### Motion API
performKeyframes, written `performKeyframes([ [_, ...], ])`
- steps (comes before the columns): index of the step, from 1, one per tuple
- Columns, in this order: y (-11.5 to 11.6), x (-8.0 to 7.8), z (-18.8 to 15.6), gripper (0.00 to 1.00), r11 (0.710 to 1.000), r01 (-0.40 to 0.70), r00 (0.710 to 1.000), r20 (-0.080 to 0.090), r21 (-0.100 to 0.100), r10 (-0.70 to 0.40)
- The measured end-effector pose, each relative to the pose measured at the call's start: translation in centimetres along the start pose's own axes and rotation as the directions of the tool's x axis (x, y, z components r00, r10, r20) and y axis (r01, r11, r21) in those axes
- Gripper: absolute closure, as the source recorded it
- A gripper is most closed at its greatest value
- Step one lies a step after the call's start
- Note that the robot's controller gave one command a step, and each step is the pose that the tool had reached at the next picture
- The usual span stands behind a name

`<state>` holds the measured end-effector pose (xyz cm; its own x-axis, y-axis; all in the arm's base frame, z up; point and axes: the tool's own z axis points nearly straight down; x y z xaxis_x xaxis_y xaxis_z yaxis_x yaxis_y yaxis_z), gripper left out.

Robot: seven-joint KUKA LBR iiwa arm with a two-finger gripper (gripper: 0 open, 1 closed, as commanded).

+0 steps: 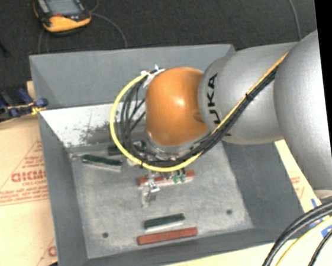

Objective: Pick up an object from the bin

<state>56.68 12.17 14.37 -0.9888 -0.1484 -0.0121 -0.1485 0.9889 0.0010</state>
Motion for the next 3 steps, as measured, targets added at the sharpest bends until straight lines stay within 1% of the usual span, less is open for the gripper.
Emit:
performKeyframes([
  [1,-4.5,0.8,6.4,1.00,0.997,0.081,0.997,-0.018,-0.003,-0.081],
  [2,-4.5,0.9,6.5,1.00,0.997,0.080,0.997,-0.019,-0.003,-0.080],
  [3,-4.0,0.8,2.6,1.00,0.996,0.085,0.996,-0.015,0.000,-0.085],
])
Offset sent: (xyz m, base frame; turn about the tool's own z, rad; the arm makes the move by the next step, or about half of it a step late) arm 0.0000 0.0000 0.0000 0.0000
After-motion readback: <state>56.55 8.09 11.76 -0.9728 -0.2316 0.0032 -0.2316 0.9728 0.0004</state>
